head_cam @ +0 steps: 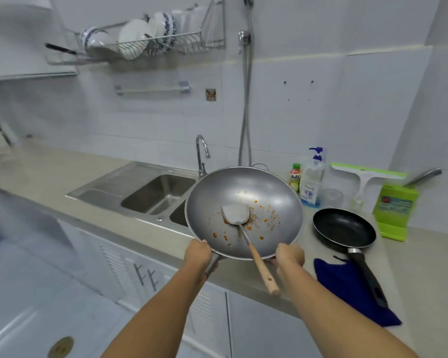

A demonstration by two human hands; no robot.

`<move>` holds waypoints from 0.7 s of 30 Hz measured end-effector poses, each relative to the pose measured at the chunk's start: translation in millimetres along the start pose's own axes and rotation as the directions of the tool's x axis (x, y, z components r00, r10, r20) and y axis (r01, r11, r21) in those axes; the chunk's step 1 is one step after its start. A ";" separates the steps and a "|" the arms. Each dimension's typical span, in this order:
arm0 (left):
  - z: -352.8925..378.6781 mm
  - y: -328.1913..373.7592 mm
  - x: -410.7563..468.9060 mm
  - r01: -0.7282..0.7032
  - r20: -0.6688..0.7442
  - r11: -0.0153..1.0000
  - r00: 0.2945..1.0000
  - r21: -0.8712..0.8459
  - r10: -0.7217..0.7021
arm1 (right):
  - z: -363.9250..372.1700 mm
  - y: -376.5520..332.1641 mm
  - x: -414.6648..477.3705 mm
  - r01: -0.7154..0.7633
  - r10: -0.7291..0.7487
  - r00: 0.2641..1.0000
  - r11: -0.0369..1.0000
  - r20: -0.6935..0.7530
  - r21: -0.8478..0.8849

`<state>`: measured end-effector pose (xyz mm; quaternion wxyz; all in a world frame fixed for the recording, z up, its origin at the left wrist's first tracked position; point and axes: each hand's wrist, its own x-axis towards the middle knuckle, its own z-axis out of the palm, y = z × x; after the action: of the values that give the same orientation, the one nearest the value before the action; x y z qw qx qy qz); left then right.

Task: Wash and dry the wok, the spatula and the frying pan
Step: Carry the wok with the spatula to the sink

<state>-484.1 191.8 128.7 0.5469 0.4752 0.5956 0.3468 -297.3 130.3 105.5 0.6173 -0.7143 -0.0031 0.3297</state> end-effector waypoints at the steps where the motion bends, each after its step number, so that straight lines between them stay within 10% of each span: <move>1: -11.7 1.8 12.1 0.005 -0.012 1.000 1.000 0.009 -0.005 | 19.0 4.9 0.9 -0.004 0.004 1.000 1.000 0.000 0.014; 21: -66.4 -19.6 284.3 0.000 0.072 0.916 0.997 0.401 -0.031 | 221.7 19.8 70.5 -0.056 0.046 0.994 0.993 -0.097 -0.106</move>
<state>-538.8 461.7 29.6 0.4632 0.5853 0.6363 0.1949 -355.4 349.6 50.5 0.5684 -0.7614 0.0267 0.3106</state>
